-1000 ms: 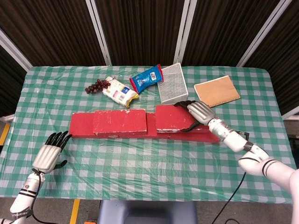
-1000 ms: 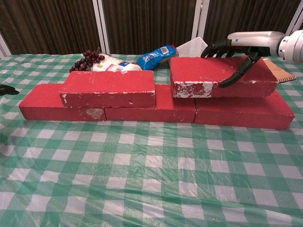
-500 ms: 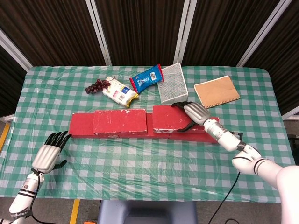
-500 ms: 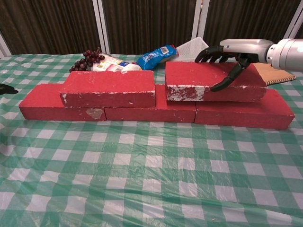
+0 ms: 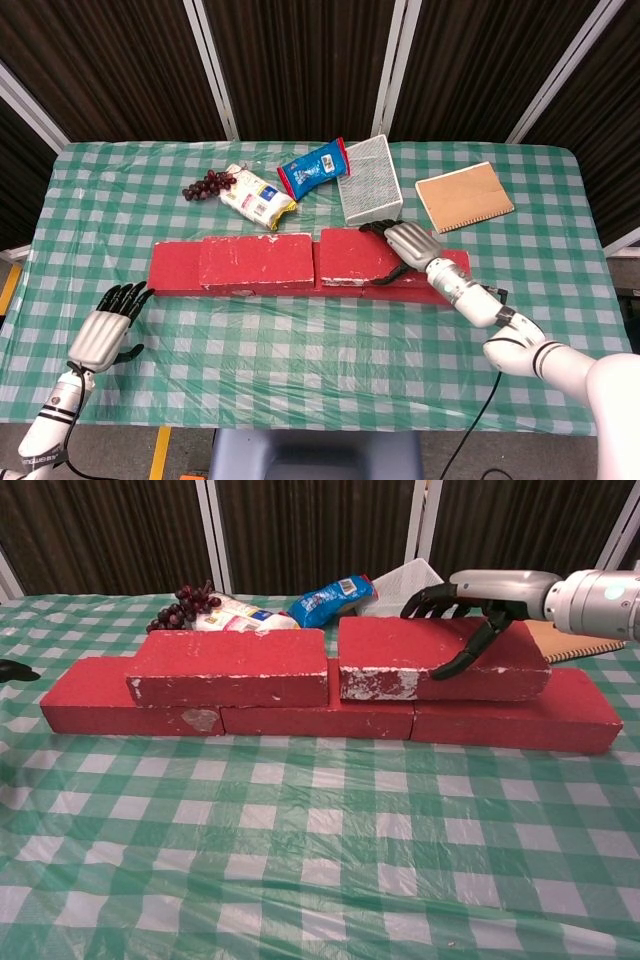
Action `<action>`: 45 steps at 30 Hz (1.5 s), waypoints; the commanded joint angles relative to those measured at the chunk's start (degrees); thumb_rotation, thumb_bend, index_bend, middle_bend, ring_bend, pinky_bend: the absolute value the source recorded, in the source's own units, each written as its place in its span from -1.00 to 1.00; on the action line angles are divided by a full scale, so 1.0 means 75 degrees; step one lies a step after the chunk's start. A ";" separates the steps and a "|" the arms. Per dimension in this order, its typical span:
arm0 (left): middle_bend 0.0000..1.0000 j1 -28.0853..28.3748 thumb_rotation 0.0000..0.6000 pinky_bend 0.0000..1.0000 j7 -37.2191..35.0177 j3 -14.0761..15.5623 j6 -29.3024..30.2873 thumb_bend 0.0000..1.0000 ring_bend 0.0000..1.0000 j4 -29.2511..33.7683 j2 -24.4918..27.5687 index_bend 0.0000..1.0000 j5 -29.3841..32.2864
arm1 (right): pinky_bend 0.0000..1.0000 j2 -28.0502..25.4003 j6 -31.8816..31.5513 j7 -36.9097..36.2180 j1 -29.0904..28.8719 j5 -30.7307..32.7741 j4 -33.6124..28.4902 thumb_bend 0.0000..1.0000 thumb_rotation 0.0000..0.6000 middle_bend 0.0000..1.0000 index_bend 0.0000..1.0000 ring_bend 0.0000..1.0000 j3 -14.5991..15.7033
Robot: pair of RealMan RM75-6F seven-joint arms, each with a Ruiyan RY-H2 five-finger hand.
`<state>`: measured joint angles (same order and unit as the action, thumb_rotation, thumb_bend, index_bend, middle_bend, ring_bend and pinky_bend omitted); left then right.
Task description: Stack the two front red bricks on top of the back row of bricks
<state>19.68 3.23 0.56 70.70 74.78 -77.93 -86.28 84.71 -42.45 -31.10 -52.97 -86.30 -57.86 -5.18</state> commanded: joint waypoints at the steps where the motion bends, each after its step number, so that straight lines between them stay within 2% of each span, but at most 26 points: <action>1: -1.00 0.0007 1.00 -0.85 -0.0025 0.0005 -0.0018 -0.51 -1.00 0.0005 0.0008 -1.00 -0.0011 | -0.03 -0.0008 0.0063 0.0165 0.0007 0.0120 -0.0117 -0.64 1.00 -0.18 -0.19 -0.44 -0.0040; 19: -1.00 0.0014 1.00 -0.85 -0.0093 0.0033 -0.0060 -0.51 -1.00 0.0040 0.0045 -1.00 -0.0074 | -0.03 -0.0009 0.0254 0.0858 0.0035 0.0567 -0.0522 -0.64 1.00 -0.22 -0.32 -0.53 -0.0161; 32: -1.00 0.0007 1.00 -0.85 -0.0166 0.0038 0.0014 -0.51 -1.00 -0.0009 0.0028 -1.00 -0.0162 | -0.22 -0.0056 0.0567 0.1186 -0.0001 0.0868 -0.0673 -0.65 1.00 -0.59 -0.75 -0.80 -0.0235; 45: -1.00 0.0016 1.00 -0.85 -0.0220 0.0033 -0.0009 -0.51 -1.00 -0.0025 0.0024 -1.00 -0.0164 | -0.29 -0.0122 0.0685 0.1232 -0.0013 0.0932 -0.0802 -0.72 1.00 -0.67 -0.93 -0.87 -0.0277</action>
<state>19.80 1.59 0.81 70.63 74.59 -77.74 -87.51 83.83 -37.37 -21.84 -53.05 -79.33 -63.84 -7.26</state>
